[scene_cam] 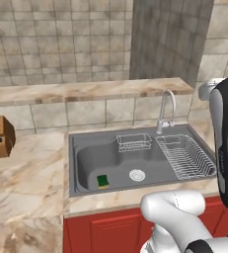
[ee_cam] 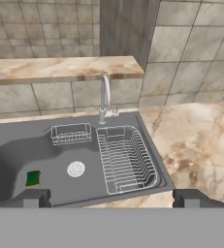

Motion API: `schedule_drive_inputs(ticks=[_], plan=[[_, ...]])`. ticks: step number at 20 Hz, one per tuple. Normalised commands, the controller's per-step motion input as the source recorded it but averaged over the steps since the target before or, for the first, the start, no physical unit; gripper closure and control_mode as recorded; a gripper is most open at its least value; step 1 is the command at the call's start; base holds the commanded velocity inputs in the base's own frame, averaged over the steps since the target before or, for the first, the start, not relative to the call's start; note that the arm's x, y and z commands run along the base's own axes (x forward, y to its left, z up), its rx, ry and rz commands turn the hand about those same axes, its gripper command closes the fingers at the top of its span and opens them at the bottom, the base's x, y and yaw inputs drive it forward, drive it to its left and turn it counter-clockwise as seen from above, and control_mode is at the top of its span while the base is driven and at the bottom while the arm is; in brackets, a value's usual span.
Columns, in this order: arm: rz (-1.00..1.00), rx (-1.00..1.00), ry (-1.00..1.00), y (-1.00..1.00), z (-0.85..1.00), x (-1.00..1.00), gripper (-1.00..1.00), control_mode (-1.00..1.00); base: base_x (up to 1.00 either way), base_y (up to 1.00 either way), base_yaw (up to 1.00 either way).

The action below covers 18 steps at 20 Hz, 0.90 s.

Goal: Pick up the sponge and sponge from the sink, and place them back in the cabinet, and close the cabinet door.

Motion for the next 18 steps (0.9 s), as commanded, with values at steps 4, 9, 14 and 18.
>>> schedule_drive_inputs(ticks=[4, 9, 14, 18], plan=[[0.00, 0.00, 0.00, 0.00, 0.00, 0.00, -1.00, 1.00, 0.31, 0.39, -0.01], [0.00, 0.00, 0.00, 0.00, 0.00, 0.00, -1.00, 1.00, 0.40, 0.12, 0.00], [0.00, 0.00, 0.00, 0.00, 0.00, 0.00, -1.00, 1.00, 0.45, 0.00, 0.00], [0.00, 0.00, 0.00, 0.00, 0.00, 0.00, -1.00, 1.00, 0.46, 0.00, 0.00]])
